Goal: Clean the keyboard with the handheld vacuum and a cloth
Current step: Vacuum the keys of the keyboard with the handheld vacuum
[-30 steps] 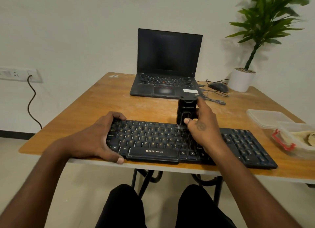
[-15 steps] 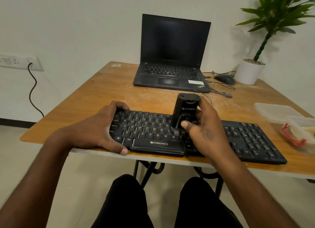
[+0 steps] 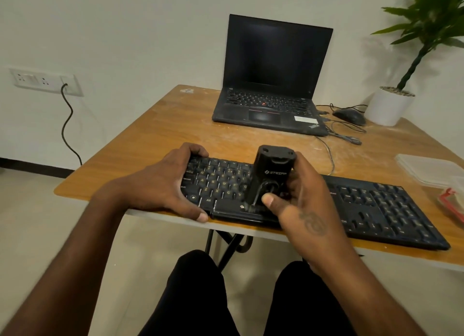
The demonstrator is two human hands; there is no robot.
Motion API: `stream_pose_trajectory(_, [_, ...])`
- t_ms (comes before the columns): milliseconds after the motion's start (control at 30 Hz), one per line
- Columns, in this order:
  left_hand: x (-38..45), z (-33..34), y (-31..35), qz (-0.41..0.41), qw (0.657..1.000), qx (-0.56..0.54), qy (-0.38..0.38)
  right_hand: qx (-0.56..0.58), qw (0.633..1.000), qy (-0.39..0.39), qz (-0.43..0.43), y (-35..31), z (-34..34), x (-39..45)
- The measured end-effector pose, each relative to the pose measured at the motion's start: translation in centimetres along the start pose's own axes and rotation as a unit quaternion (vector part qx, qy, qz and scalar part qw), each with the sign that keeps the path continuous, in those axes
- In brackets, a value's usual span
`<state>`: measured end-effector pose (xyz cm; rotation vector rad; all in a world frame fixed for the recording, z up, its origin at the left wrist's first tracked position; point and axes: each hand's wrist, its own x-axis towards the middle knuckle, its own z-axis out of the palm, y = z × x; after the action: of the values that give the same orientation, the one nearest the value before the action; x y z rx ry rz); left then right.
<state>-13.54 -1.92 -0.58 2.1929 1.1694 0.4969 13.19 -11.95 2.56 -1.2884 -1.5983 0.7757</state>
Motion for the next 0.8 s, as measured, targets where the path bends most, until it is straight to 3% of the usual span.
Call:
stream_pose_trajectory(467, [0.0, -0.2, 0.4, -0.006, 1.000, 0.004, 0.002, -0.099, 0.995, 0.007, -0.020, -1.6, 5.4, 8.7])
stream_pose_trajectory(633, [-0.3, -0.1, 0.5, 0.006, 1.000, 0.010, 0.007, 0.090, 0.994, 0.012, 0.057, -1.3, 3.8, 6.5])
stream_pose_trajectory(800, [-0.4, -0.4, 1.1, 0.006, 0.996, -0.078, 0.031, 0.332, 0.931, 0.027, 0.147, -1.0, 1.4, 5.2])
